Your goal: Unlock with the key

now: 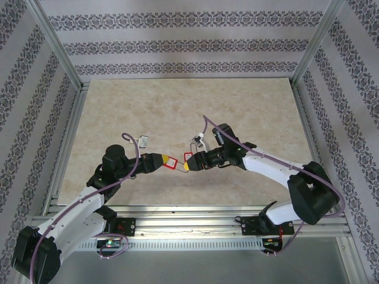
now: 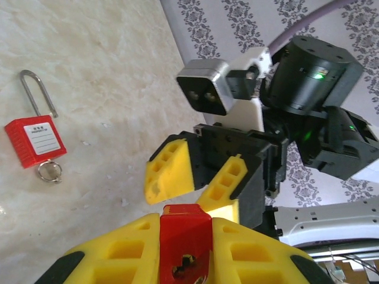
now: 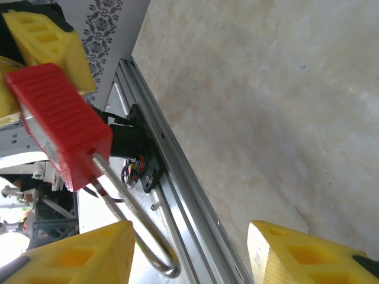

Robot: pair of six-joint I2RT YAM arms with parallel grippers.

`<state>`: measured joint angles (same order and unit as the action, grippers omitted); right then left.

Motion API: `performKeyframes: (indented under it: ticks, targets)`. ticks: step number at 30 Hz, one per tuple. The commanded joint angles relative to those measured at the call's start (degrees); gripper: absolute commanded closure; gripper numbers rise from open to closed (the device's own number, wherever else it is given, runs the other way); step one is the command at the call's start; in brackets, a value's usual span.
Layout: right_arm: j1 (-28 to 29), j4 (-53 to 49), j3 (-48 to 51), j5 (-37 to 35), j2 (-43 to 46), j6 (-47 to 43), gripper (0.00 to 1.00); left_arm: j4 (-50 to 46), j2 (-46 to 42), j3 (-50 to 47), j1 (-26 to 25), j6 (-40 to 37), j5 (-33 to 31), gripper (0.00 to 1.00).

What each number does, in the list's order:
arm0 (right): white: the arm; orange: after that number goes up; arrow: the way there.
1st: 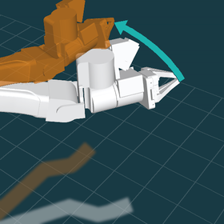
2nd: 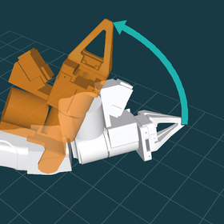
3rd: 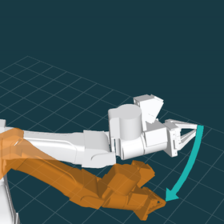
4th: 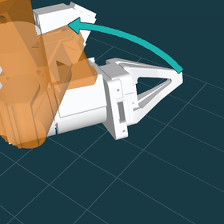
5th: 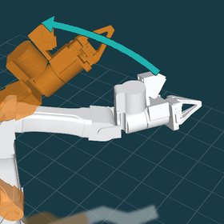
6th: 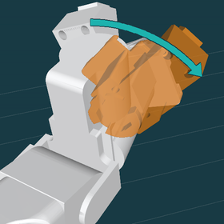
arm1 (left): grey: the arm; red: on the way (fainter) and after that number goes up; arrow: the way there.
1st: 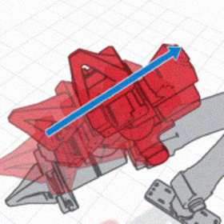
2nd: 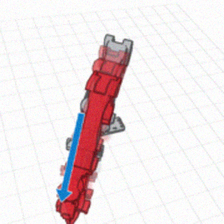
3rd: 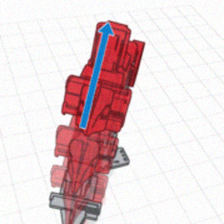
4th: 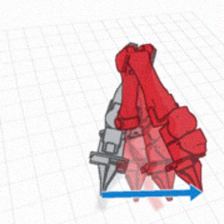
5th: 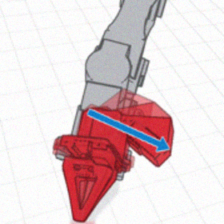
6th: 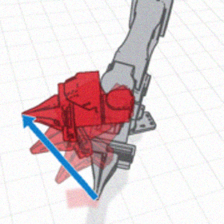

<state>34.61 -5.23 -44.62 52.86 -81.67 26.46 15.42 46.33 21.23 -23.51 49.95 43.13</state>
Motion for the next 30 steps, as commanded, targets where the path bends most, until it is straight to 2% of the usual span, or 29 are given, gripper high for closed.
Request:
performKeyframes:
  ticks: [1,5,8,12,16,22,27,30]
  targets:
    - [-0.4,2.0,-1.0,4.2,-1.1,-1.8,0.47,4.9,-0.9,-0.5,0.3,0.8,2.3,1.0]
    - [0.9,4.7,-1.3,6.0,-1.1,-1.0,0.48,4.4,-0.3,-0.3,0.3,0.5,2.4,1.0]
    - [1.3,4.5,-2.0,6.5,-1.4,-1.2,0.52,4.2,0.1,-0.2,0.3,0.5,2.4,1.0]
    - [2.1,5.2,-2.4,7.5,-2.1,-0.9,0.64,4.1,0.7,-0.1,0.3,0.5,2.4,1.0]
    - [3.2,4.5,-2.8,6.6,-1.8,-1.6,0.81,1.9,1.3,0.6,0.2,-0.2,2.0,1.0]
    - [4.2,3.4,-1.5,-1.2,2.8,-4.4,1.0,-3.5,3.3,2.2,0.3,0.2,-0.3,1.0]
    - [6.8,2.3,0.3,-11.3,8.9,-7.5,1.0,-4.9,6.3,3.1,0.4,2.4,-1.3,1.0]
    - [6.9,1.3,0.2,-10.8,9.9,-6.5,1.0,-3.2,6.3,2.4,0.4,3.5,-2.3,1.0]
